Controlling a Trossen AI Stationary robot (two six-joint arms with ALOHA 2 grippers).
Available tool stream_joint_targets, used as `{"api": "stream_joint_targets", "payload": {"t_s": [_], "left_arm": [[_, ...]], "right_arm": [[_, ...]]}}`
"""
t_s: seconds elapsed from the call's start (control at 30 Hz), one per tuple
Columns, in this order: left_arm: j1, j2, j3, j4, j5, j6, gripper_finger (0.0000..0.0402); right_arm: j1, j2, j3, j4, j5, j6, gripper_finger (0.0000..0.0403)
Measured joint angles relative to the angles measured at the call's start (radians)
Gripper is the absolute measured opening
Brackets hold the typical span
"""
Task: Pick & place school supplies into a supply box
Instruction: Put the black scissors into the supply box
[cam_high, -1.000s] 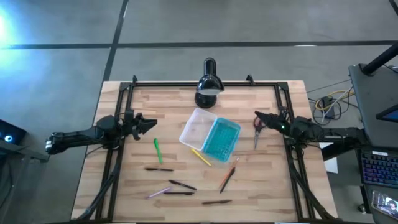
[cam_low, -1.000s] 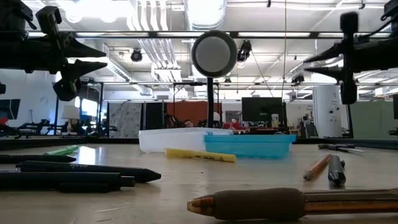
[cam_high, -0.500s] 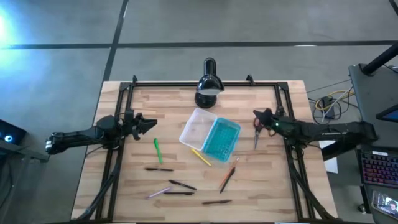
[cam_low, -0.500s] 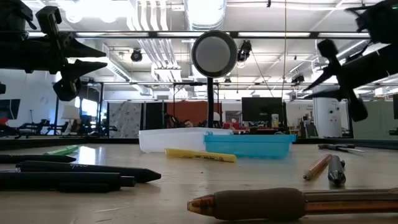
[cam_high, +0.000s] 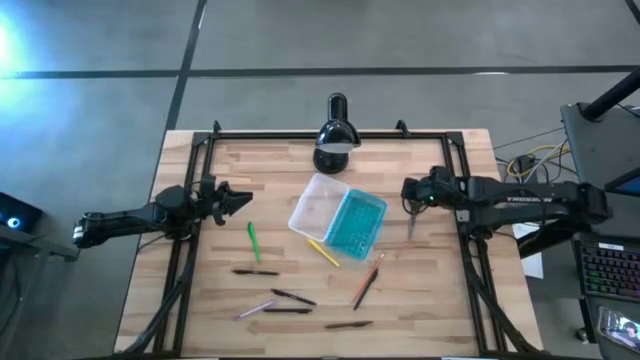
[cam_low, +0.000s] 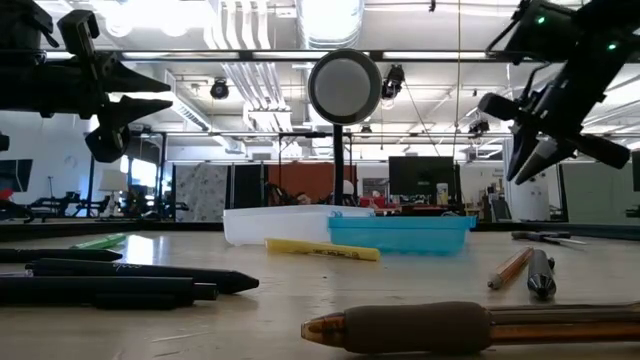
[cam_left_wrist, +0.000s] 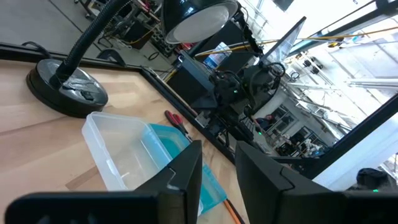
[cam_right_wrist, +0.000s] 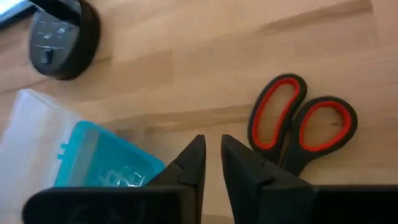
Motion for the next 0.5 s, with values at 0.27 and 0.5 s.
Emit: {"api": "stream_joint_targets", "payload": {"t_s": [0.27,0.5], "left_arm": [[0.000,0.000,0.000,0.000,0.000,0.000,0.0080],[0.000,0.000,0.000,0.000,0.000,0.000,0.0080]], "right_arm": [[-0.128,0.065,-0.011,-0.010,-0.065,-0.099,0.0074],[-0.189,0.183,-0.011,-0.010,-0.133,-0.107,0.0149]]}}
